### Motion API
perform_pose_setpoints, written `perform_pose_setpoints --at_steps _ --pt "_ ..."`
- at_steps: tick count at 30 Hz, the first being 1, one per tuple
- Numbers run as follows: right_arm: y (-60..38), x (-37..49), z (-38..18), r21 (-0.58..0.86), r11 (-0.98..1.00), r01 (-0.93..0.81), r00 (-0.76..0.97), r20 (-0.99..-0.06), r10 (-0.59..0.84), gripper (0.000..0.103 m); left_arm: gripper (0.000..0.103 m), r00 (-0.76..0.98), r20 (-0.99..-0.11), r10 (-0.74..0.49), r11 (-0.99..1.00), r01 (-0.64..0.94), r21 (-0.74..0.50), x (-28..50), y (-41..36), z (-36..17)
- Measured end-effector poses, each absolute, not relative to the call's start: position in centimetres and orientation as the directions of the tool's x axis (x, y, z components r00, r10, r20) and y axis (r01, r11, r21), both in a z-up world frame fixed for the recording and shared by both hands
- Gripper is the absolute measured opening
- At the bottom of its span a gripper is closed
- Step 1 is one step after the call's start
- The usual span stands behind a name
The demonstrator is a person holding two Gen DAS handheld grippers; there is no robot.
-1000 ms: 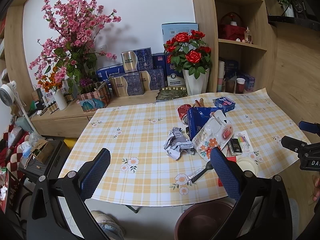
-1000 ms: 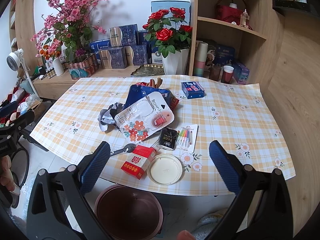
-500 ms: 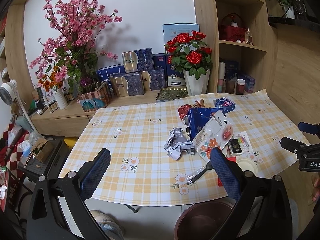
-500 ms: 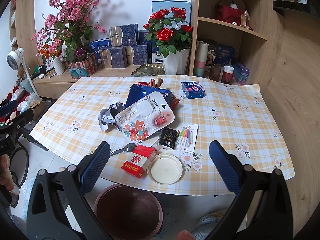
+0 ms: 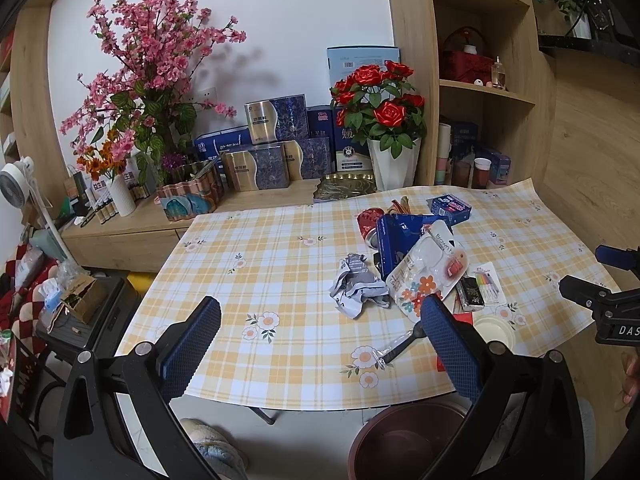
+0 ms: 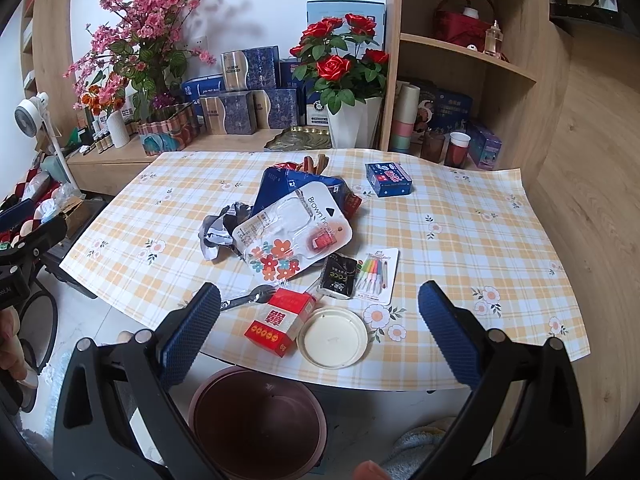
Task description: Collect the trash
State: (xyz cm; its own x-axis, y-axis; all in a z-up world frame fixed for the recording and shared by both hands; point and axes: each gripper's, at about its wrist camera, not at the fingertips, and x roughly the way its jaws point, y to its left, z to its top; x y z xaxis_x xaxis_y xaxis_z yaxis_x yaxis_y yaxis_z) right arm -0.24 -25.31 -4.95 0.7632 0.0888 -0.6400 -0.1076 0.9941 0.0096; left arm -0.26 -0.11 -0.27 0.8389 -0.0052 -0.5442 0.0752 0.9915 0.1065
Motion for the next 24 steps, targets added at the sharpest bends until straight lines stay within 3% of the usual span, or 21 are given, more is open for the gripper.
perform_pose_setpoints --at_steps 15,24 --pt "-25.3 -0.2 -4.9 0.007 0.994 -0.107 0.763 -0.64 0.087 0.097 0.098 0.837 -0.547 -0.005 0.993 0.07 0.098 -0.4 0.4 -0.4" --pt "-25.3 0.1 -5.6 0.012 0.994 -0.107 0.75 -0.655 0.089 0.097 0.098 0.817 -0.576 -0.039 0.997 0.07 0.032 0.6 2.3 -1.0"
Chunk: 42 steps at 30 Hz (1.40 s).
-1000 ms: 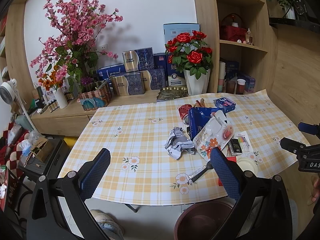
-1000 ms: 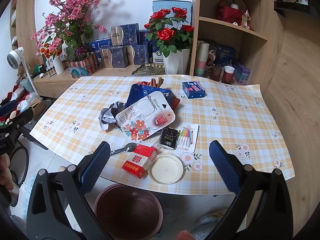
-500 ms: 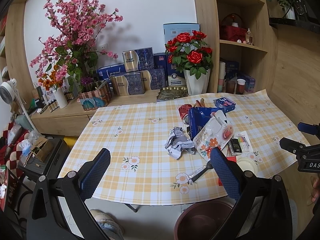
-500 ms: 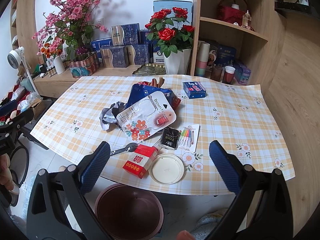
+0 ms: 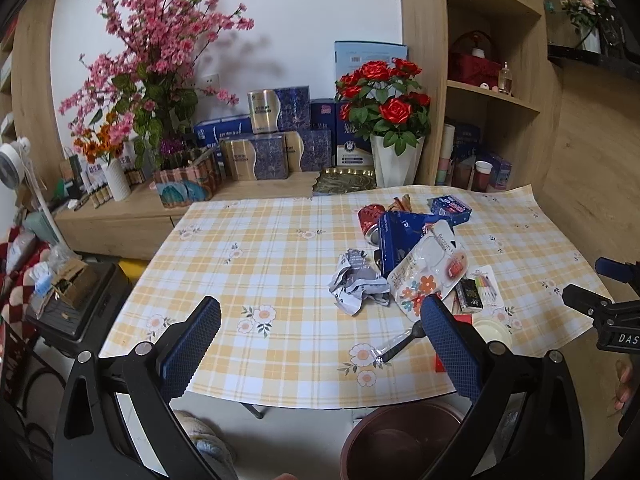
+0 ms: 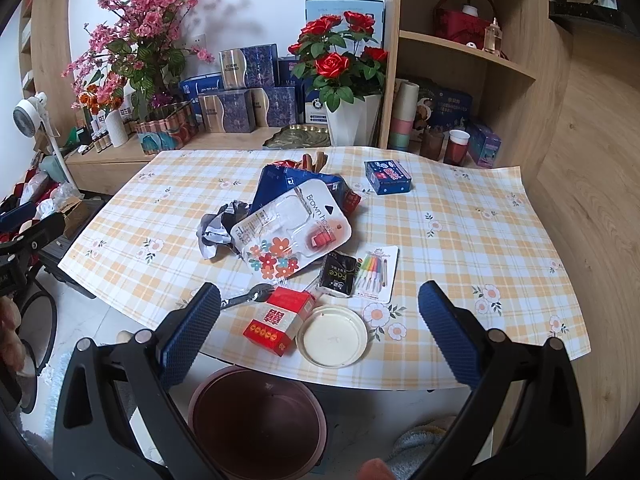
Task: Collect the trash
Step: 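Grasp the red-and-white box with the right tool while the left tool grasps crumpled grey paper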
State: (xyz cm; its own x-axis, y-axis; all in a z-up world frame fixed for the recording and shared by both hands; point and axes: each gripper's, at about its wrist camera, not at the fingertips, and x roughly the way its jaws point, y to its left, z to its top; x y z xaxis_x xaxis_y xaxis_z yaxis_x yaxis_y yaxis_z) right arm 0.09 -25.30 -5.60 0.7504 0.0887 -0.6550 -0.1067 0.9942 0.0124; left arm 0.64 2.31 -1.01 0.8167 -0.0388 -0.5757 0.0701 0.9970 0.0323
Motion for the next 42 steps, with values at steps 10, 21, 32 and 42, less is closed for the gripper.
perform_pose_setpoints --at_steps 10,21,32,42 --pt "-24.4 1.3 -9.0 -0.013 0.993 -0.121 0.716 -0.694 0.078 0.098 0.098 0.77 -0.624 -0.131 0.99 0.137 -0.039 1.9 3.4 -4.5" --pt "-22.1 4.8 -16.4 0.073 0.991 -0.116 0.579 -0.805 0.127 0.098 0.098 0.814 -0.581 -0.016 0.995 0.072 0.074 3.3 4.2 -6.8" --pt "-17.8 10.7 -22.1 -0.088 0.994 -0.065 0.49 -0.871 -0.045 0.097 0.098 0.775 -0.632 -0.012 0.997 0.059 0.053 5.1 6.0 -9.1" --pt "-16.6 11.6 -23.1 -0.124 0.986 -0.113 0.51 -0.858 -0.05 0.068 0.098 0.713 -0.699 -0.048 0.999 0.033 -0.035 6.2 7.0 -10.3"
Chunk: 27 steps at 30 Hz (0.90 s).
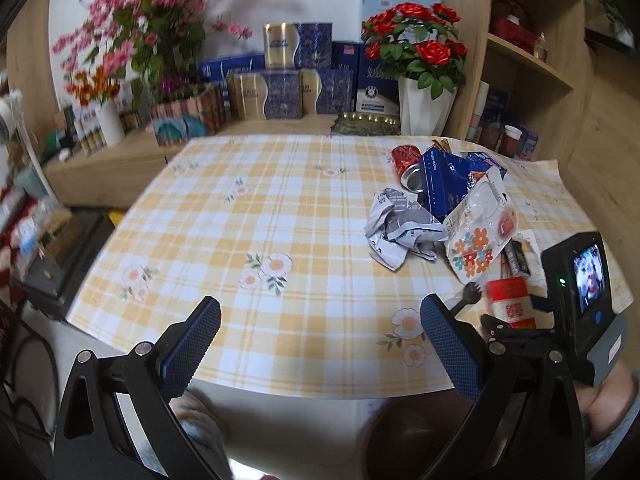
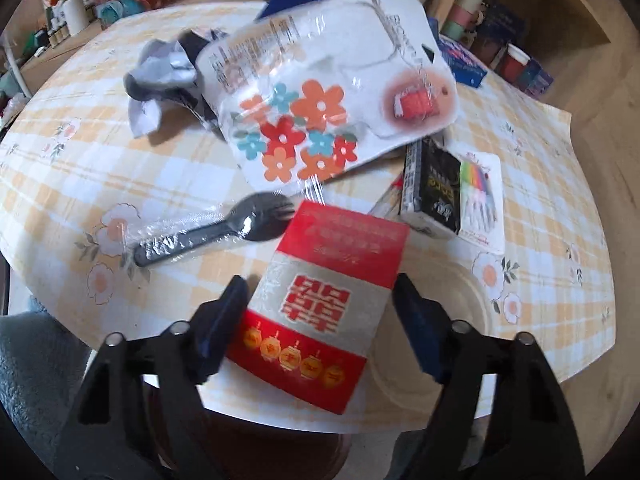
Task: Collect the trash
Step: 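Grasp the red-and-white box with the right tool while the left tool grasps crumpled grey paper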
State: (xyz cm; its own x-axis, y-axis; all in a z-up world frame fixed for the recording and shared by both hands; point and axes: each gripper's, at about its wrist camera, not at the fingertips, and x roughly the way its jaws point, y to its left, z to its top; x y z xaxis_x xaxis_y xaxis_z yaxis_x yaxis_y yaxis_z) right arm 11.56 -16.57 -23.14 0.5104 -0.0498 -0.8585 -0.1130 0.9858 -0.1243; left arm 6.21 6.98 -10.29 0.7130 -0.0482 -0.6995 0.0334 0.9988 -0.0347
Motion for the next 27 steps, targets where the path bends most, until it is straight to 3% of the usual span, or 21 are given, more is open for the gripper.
perform_pose_setpoints --at_steps 5,14,18,22,25,27 --pt "-17.6 10.4 -21.0 -0.006 0.992 -0.129 0.568 -0.82 0.069 0.065 0.097 0.691 -0.717 -0.086 0.995 0.018 -0.102 6.7 7.4 -11.0" --pt "-16.9 9.3 -18.8 0.056 0.98 -0.191 0.63 -0.759 0.166 0.064 0.087 0.653 -0.741 -0.159 0.982 0.028 -0.187 7.8 7.1 -11.9" --pt "-17.9 9.6 -18.3 0.079 0.98 -0.184 0.646 -0.741 0.181 0.063 0.074 0.619 -0.744 -0.253 0.958 0.051 -0.283 9.9 6.8 -12.4" --pt "-18.6 9.2 -18.1 0.08 0.98 -0.182 0.657 -0.732 0.181 0.063 0.074 0.548 -0.75 -0.369 0.899 0.005 -0.439 14.1 6.7 -13.9" --pt "-19.1 9.1 -18.1 0.083 0.98 -0.181 0.661 -0.728 0.183 0.063 0.074 0.528 -0.759 -0.38 0.894 -0.001 -0.449 17.6 5.5 -14.5" --pt "-19.7 9.1 -18.2 0.096 0.98 -0.174 0.661 -0.727 0.189 0.063 0.085 0.514 -0.773 -0.372 0.909 0.033 -0.416 20.0 3.9 -14.8"
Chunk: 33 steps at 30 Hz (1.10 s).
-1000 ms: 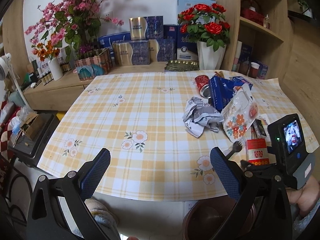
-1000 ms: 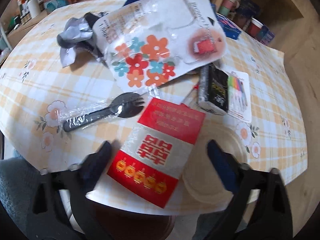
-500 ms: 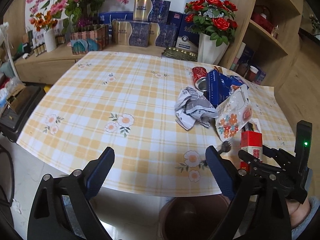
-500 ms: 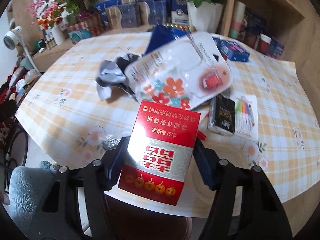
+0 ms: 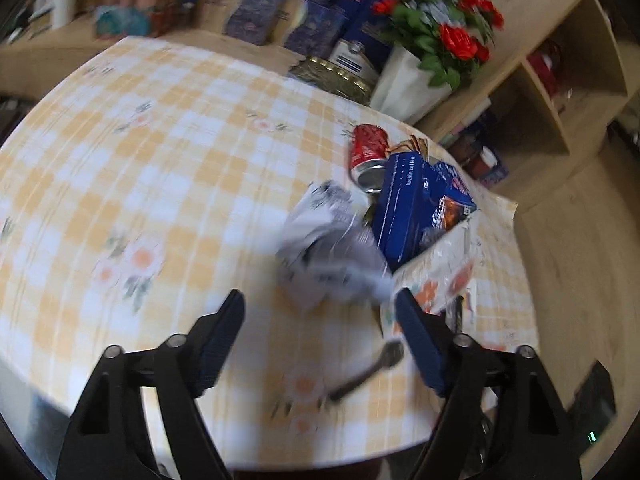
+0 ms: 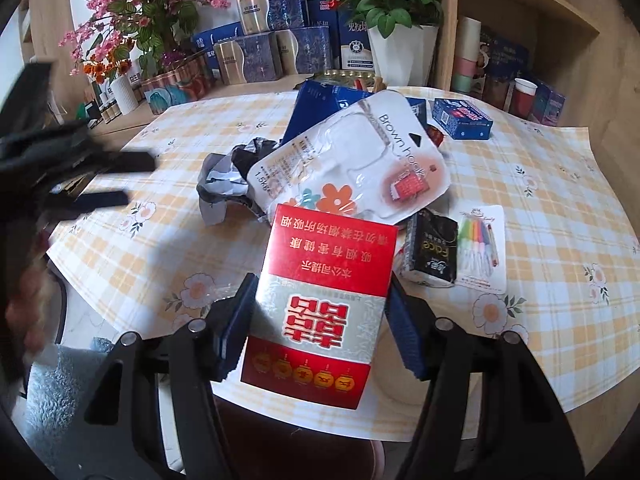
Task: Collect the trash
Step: 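Grasp the red-and-white box with the right tool while the left tool grasps crumpled grey paper, then carry both items over the brown bin and open both tools to drop them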
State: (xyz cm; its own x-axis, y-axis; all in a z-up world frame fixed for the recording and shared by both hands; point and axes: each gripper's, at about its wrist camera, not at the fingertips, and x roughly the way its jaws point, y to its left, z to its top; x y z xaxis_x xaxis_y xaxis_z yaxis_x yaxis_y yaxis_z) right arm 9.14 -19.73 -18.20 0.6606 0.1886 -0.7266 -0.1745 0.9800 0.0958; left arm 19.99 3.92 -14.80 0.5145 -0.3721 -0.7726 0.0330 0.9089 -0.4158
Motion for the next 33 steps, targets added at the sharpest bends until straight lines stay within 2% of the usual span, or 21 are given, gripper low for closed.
perform_pose_setpoints --at_steps 1,2,12,16,17,19,26,33 --pt "-20.0 9.2 -18.2 0.1 0.98 -0.17 0.66 -0.727 0.189 0.063 0.091 0.513 -0.775 -0.368 0.912 0.036 -0.409 20.7 3.6 -14.9" --pt "-20.3 9.3 -18.3 0.105 0.981 -0.165 0.661 -0.727 0.189 0.063 0.091 0.508 -0.777 -0.373 0.911 0.04 -0.411 21.9 3.1 -15.2" --pt "-23.1 10.0 -18.7 0.142 0.983 -0.117 0.657 -0.731 0.184 0.062 0.091 0.351 -0.842 -0.41 0.879 -0.096 -0.468 29.3 1.8 -21.2" --pt "-23.5 10.0 -18.7 0.149 0.983 -0.11 0.657 -0.731 0.184 0.062 0.063 0.35 -0.838 -0.42 0.874 -0.091 -0.476 29.4 2.2 -21.8" --pt "-23.5 10.0 -18.6 0.153 0.982 -0.108 0.657 -0.73 0.186 0.062 0.062 0.346 -0.829 -0.439 0.865 -0.085 -0.494 29.2 2.5 -21.8" --pt "-23.5 9.8 -18.4 0.157 0.982 -0.109 0.66 -0.727 0.189 0.062 0.047 0.361 -0.814 -0.456 0.859 -0.062 -0.508 28.6 3.1 -21.2" --pt "-22.5 8.2 -17.3 0.161 0.98 -0.119 0.678 -0.708 0.199 0.062 0.043 0.452 -0.801 -0.391 0.911 0.07 -0.406 24.9 4.1 -17.5" --pt "-22.0 4.9 -16.1 0.165 0.979 -0.117 0.702 -0.683 0.199 0.062 0.043 0.531 -0.767 -0.36 0.933 0.19 -0.306 17.3 4.6 -13.8"
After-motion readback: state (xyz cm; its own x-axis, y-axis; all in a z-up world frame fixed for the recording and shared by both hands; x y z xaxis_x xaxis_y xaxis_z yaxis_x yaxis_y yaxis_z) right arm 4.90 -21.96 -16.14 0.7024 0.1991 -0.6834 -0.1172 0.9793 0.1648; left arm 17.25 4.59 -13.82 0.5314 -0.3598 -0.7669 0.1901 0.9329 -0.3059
